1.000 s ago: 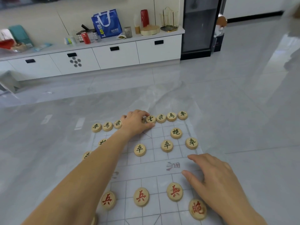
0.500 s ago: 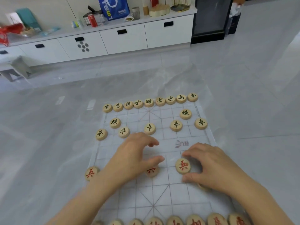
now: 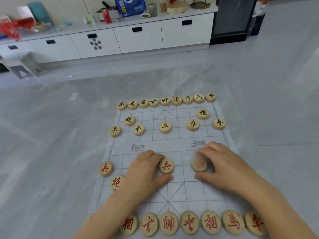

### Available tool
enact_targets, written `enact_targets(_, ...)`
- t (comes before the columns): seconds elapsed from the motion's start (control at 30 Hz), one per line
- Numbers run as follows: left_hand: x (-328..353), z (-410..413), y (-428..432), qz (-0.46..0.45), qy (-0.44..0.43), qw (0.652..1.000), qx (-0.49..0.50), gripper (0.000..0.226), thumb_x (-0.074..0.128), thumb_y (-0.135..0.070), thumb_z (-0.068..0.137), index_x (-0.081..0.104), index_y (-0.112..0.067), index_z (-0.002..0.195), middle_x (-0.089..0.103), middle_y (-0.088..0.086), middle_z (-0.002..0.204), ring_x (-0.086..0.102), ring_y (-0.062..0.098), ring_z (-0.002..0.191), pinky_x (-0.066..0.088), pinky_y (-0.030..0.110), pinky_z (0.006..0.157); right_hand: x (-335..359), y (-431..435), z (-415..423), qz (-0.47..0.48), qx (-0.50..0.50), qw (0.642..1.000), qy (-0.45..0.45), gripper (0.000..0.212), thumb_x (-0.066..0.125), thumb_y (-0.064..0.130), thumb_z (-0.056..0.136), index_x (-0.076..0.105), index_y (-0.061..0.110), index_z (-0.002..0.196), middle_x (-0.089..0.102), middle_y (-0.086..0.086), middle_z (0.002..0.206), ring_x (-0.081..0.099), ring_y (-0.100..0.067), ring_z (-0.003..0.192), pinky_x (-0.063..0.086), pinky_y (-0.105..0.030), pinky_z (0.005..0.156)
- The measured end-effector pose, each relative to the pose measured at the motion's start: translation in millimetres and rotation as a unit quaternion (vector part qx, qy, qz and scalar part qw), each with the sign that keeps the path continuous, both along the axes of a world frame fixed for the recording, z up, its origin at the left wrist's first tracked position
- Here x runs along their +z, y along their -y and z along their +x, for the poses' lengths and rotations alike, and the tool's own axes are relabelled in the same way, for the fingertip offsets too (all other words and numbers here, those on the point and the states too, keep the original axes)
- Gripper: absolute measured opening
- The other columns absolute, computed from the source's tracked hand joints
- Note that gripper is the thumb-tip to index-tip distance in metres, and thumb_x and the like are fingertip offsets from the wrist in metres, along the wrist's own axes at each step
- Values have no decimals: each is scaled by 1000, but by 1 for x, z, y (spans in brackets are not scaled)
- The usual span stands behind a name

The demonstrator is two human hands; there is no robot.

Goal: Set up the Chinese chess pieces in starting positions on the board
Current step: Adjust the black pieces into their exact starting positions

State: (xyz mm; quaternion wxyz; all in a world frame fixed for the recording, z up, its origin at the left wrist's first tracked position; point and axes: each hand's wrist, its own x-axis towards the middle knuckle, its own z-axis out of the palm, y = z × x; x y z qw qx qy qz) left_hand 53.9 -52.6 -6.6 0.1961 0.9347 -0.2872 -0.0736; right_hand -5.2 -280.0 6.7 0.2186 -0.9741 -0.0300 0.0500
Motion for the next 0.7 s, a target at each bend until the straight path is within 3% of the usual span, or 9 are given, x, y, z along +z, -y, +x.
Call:
enact_targets(0.17, -1, 0, 0, -20, 0, 1000, 2, 50, 67, -53, 76, 58, -26, 117, 46, -17, 98, 43, 3, 94, 34, 17, 80, -1, 0, 0, 6, 0, 1000, 7, 42, 61, 53, 77, 51, 35, 114, 42, 21, 106, 39, 1, 101, 38, -19, 86)
enact_targets(0.33, -4, 4, -1, -25, 8, 1000, -6, 47, 67, -52, 76, 59, -26, 114, 48, -18, 97, 42, 1, 91, 30, 6, 75, -2, -2, 2, 9, -12, 1000, 2, 39, 62, 53, 76, 52, 34, 109, 43, 20, 104, 40, 0, 97, 40, -21, 83)
enact_targets(0.5, -6, 5, -1, -31, 15, 999, -5, 47, 67, -52, 76, 59, -26, 115, 50, -17, 100, 43, 1, 93, 30, 5, 77, -2, -1, 1, 3, -13, 1000, 3, 38, 61, 54, 77, 51, 34, 108, 42, 19, 104, 39, -1, 97, 39, -22, 83)
enact_targets(0.63, -1, 5, -3, -17, -1, 1000, 6, 65, 66, -58, 72, 54, -23, 125, 48, -14, 107, 42, 3, 102, 35, 16, 90, -3, 0, 3, 10, -12, 1000, -3, 45, 63, 55, 75, 50, 33, 112, 42, 19, 105, 39, -1, 99, 40, -24, 85)
enact_targets(0.7, 11, 3, -13, -37, -5, 998, 41, 75, 63, -67, 65, 52, -26, 127, 50, -15, 109, 45, 4, 105, 33, 14, 89, -3, 4, 3, 29, -20, 999, -10, 54, 63, 58, 73, 49, 33, 119, 43, 20, 109, 41, 0, 101, 39, -22, 86)
